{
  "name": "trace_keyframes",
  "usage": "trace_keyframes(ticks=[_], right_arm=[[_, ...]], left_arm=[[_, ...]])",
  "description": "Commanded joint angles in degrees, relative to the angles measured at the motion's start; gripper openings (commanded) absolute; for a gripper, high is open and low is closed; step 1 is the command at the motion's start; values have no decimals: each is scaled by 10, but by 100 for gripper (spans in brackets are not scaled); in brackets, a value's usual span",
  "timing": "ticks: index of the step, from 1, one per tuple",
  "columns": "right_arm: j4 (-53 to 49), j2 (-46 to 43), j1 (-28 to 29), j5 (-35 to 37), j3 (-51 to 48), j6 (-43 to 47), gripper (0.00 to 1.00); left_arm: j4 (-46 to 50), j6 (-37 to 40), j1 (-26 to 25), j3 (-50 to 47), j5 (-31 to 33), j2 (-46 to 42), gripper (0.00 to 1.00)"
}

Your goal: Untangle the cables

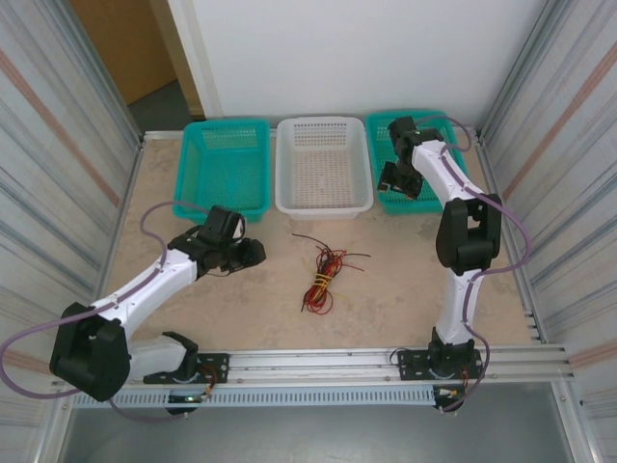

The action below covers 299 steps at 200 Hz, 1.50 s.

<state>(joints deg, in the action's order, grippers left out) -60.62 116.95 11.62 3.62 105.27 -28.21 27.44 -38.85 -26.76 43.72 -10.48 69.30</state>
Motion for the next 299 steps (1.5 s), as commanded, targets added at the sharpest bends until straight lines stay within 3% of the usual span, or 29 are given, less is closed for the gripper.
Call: trace_keyframes(ticks=[1,22,47,68,94,117,130,154,220,230,241,262,283,299], right_arm=[[-40,-52,27,34,47,0,64],[-59,-118,72,73,27,-12,73],[-25,-231,152,80,-140,-66,76],[23,-297,235,43,-271,-130,77],[42,-307,349,50,-356,-210,81],[68,-282,409,43,-379,-255,86],[93,-261,413,26,-382,-260,91],[148,-224,396,-12,-379,-266,91],[239,-136,371,-38,-377,-253,75],[242,-129,367,-41,-378,-245,61],[244,-123,367,-45,-372,-222,55],[208,-103,390,-25,-321,-115,53],[145,-86,413,15,-265,-33,56],[128,-106,414,22,-267,-29,79]], left_arm=[[13,-4,-5,-2,-5,-13,38],[18,-2,-5,7,-5,-18,41],[19,0,-4,9,0,-32,42],[15,-1,0,8,-9,-44,42],[24,2,2,16,-15,-58,43],[20,0,2,11,-21,-77,44],[12,-2,2,4,-32,-83,45],[3,-6,-8,-7,-42,-94,46],[-8,-15,-20,-39,-43,-128,50],[-12,-18,-20,-43,-42,-126,51],[-14,-20,-20,-42,-46,-119,50],[-16,-28,-20,-42,-43,-107,50],[-21,-43,-20,-50,-38,-97,49],[-21,-48,-19,-51,-43,-93,49]])
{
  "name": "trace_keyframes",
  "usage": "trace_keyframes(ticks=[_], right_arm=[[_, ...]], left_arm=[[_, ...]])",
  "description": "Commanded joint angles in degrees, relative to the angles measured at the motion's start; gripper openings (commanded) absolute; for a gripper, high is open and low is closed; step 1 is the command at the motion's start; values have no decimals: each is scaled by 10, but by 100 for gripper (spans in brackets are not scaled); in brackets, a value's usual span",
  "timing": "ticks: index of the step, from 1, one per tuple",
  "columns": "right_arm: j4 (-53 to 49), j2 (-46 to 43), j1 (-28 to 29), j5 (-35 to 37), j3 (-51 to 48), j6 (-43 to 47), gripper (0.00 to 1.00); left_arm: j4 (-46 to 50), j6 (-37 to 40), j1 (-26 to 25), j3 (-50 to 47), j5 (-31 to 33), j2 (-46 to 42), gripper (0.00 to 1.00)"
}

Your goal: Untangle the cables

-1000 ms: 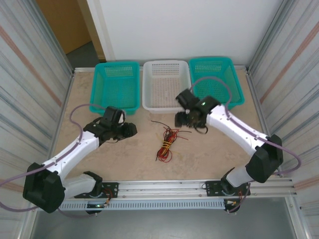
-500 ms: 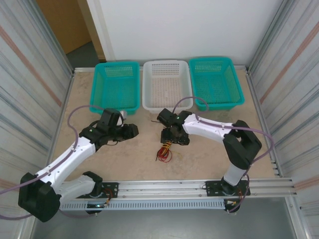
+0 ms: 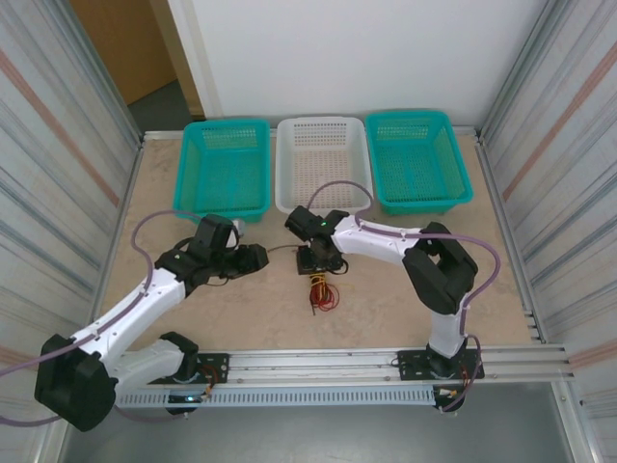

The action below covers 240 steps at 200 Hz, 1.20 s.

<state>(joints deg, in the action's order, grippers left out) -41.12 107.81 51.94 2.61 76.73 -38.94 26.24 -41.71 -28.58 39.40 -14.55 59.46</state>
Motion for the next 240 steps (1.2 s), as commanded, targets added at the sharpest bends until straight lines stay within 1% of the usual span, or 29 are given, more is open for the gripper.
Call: trace_keyframes(ticks=[1,16,42,50,61,86,100,114,123,128,141,150,165,173,186,218,240], right_arm=[[-68,-16,10,33,18,78,79],[-81,-51,9,35,-1,57,100],[-68,-101,21,4,-66,22,100],[-63,-105,27,-9,-84,17,98],[-64,-100,32,-16,-99,14,95],[-58,-81,26,-20,-115,22,93],[-48,-71,20,-38,-111,36,91],[-47,-56,20,-48,-101,51,87],[-46,-47,20,-52,-95,58,82],[-43,-43,19,-55,-94,61,78],[-31,-37,16,-69,-101,66,63],[-24,-37,14,-74,-106,67,54],[-11,-50,15,-75,-117,68,42],[-6,-60,17,-72,-123,70,34],[5,-83,22,-60,-137,71,26],[31,-158,39,-25,-171,71,18],[39,-186,50,-12,-176,77,16]], left_arm=[[-8,-19,-1,-8,-3,6,49],[-12,-22,-1,-14,-2,1,49],[-29,-30,0,-26,-9,-3,53],[-33,-32,1,-24,-17,0,54],[-37,-30,1,-19,-29,6,55],[-44,-35,1,-9,-44,22,56],[-47,-38,0,-5,-53,33,56],[-48,-42,-3,-2,-62,41,58],[-50,-46,-9,-3,-61,43,59],[-51,-48,-15,-4,-59,44,59],[-55,-51,-36,-2,-46,49,60],[-60,-55,-52,0,-38,55,63],[-82,-64,-79,-1,-31,67,68],[-93,-74,-89,-2,-30,76,71],[-110,-92,-93,-3,-34,94,72],[-189,-141,-94,-17,-67,114,76],[-236,-164,-94,-23,-82,125,80]])
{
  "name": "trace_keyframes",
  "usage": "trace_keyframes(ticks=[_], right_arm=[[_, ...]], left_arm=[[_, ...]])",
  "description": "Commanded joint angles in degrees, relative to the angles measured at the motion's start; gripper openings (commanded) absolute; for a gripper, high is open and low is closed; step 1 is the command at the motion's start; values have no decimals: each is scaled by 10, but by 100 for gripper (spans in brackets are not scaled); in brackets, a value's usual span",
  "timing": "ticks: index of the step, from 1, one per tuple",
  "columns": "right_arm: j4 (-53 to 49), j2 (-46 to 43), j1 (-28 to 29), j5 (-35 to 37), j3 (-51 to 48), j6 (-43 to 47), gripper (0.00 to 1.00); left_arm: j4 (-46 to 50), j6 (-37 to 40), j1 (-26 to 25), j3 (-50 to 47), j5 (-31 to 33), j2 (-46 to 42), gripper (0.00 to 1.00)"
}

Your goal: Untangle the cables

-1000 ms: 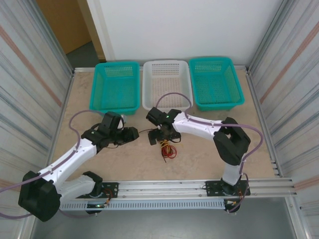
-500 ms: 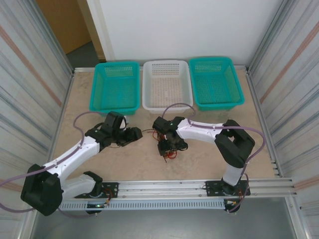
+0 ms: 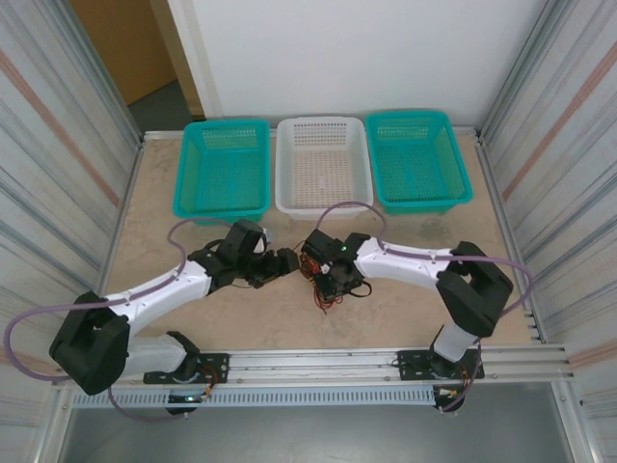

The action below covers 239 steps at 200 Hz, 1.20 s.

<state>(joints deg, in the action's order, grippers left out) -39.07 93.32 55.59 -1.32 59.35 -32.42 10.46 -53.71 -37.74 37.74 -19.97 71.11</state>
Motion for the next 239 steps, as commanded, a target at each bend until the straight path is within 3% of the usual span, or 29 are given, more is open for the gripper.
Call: trace_keyframes(ticks=[1,58,103,122,148,172,228,239], right_arm=[[19,-42,14,27,-2,12,16],[15,-21,41,29,45,26,13],[11,-3,66,20,64,40,10],[9,-2,70,23,67,40,8],[8,-12,70,24,67,42,8],[5,-19,71,18,71,47,7],[-3,-17,75,19,100,56,6],[-5,-17,75,19,104,57,6]], left_arm=[[-80,-44,-2,-7,-29,10,80],[-107,-68,6,-22,-43,60,78],[-154,-90,39,-38,-80,85,66],[-155,-86,42,-31,-86,91,56],[-162,-89,66,-41,-88,76,62],[-144,-74,89,-39,-99,62,60],[-134,-64,76,-32,-115,74,62],[-142,-68,73,-37,-117,76,56]])
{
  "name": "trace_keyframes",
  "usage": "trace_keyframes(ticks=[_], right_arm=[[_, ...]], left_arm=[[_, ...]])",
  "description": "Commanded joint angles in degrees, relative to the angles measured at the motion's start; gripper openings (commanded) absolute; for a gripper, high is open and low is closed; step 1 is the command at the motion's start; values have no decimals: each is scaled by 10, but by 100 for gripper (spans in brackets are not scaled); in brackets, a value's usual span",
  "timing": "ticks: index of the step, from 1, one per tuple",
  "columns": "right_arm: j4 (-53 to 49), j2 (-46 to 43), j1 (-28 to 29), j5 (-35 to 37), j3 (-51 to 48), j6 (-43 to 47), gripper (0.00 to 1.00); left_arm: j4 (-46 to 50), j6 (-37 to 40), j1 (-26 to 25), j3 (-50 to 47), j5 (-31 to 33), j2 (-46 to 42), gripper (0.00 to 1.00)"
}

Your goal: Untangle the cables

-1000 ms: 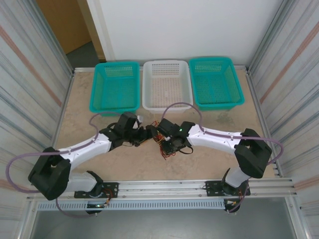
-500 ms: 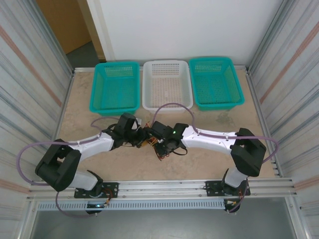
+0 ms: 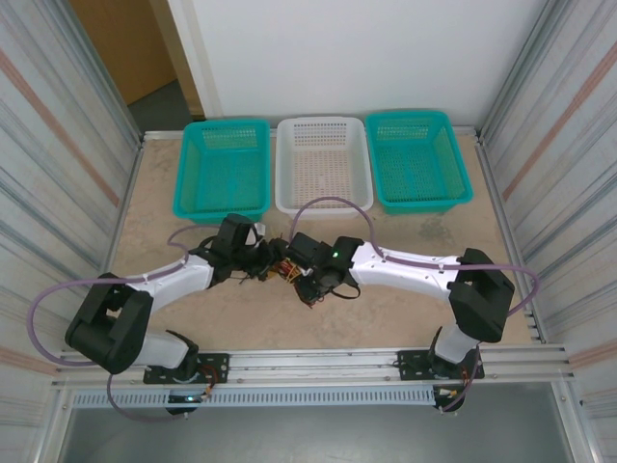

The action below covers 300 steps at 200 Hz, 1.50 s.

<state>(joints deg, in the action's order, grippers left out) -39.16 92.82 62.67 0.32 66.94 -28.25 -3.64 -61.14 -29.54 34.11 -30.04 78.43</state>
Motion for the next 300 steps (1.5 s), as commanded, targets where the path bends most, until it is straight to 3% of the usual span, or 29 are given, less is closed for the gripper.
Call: trace_keyframes(ticks=[1,23,45,59,77,91,116,139,167,195,224,300], right_arm=[[-4,-12,4,3,28,15,6],[-7,-13,4,7,34,13,7],[-13,-18,4,18,39,6,13],[-24,-29,4,36,43,-2,30],[-45,-63,3,91,48,-21,64],[-64,-102,-8,128,51,-51,75],[-87,-177,-52,136,54,-108,83],[-58,-228,-80,135,20,-174,87],[-2,-255,-88,109,-19,-224,83],[60,-226,-176,-99,-50,-251,72],[141,-239,-181,-158,-83,-257,73],[88,-338,-126,-47,-76,-198,79]], left_arm=[[-1,6,-9,-1,-16,3,56],[-13,-4,-10,-7,-20,1,31],[-8,-2,-7,-1,-19,-4,18],[-5,1,-3,5,-24,-8,12],[-3,8,9,9,-30,-20,5],[0,18,20,12,-32,-37,2],[-5,43,24,19,-37,-73,0],[-42,47,22,11,-48,-104,0],[-75,65,5,8,-51,-133,0],[-102,105,-27,8,-52,-157,0],[-186,109,-43,-21,-55,-187,0],[-294,99,-40,-54,-75,-214,0]])
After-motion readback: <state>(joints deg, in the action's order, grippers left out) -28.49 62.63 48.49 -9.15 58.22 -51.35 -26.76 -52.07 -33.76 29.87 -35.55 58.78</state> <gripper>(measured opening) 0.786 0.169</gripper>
